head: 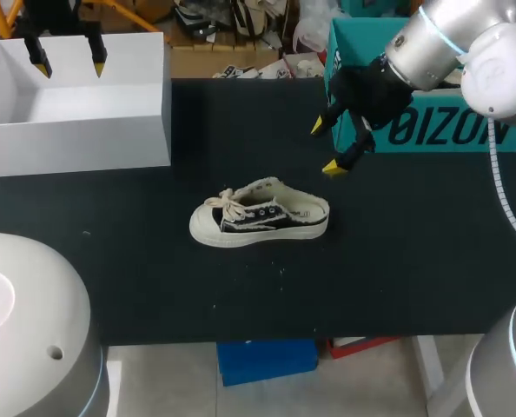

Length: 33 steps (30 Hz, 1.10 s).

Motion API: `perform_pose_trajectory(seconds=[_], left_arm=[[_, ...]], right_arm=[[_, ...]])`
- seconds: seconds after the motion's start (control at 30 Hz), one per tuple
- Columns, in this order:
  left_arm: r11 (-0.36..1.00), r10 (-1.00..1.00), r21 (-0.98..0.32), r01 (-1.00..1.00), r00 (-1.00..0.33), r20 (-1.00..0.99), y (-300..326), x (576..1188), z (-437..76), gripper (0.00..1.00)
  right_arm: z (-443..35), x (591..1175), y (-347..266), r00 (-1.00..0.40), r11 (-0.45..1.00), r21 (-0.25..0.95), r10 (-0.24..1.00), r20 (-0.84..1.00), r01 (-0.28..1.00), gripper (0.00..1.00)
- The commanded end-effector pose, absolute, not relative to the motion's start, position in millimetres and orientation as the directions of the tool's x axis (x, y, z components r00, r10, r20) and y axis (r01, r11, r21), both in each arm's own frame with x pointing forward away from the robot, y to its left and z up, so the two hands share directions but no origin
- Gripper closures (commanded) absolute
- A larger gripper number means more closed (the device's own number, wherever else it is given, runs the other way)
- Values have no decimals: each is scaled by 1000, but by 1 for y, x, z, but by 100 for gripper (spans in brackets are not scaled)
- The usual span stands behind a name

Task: Take the shoe out of the shoebox, open the shoe tongue, remove and reinsert the insole, then place the shoe into the shoebox

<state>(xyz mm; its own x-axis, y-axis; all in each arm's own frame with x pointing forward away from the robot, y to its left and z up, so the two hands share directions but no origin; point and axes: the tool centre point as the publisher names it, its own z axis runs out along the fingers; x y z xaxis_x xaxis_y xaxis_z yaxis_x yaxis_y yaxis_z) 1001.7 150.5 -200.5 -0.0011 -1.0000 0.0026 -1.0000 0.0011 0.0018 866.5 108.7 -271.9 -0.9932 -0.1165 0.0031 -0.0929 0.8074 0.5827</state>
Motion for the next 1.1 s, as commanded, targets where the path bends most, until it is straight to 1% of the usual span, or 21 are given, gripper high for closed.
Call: perform_pose_trajectory(seconds=[0.03, 0.57, 0.7, 0.93, 1.1], left_arm=[[0, -1000, 3, -1000, 0, 1, 150, 1001, -200, 0], [0, -1000, 3, -1000, 0, 1, 150, 1001, -200, 0], [0, -1000, 3, -1000, 0, 1, 150, 1001, -200, 0], [0, -1000, 3, -1000, 0, 1, 150, 1001, -200, 0], [0, -1000, 3, -1000, 0, 1, 150, 1001, -200, 0]], right_arm=[[-273, 866, 109, -993, 807, 583, -115, 2, -92, 0], [-273, 866, 109, -993, 807, 583, -115, 2, -92, 0], [-277, 848, 115, -994, 805, 586, -106, -9, -91, 0], [-301, 838, 113, -997, 783, 618, -52, -49, -71, 0], [-325, 840, 114, -999, 763, 644, -32, -39, -50, 0]])
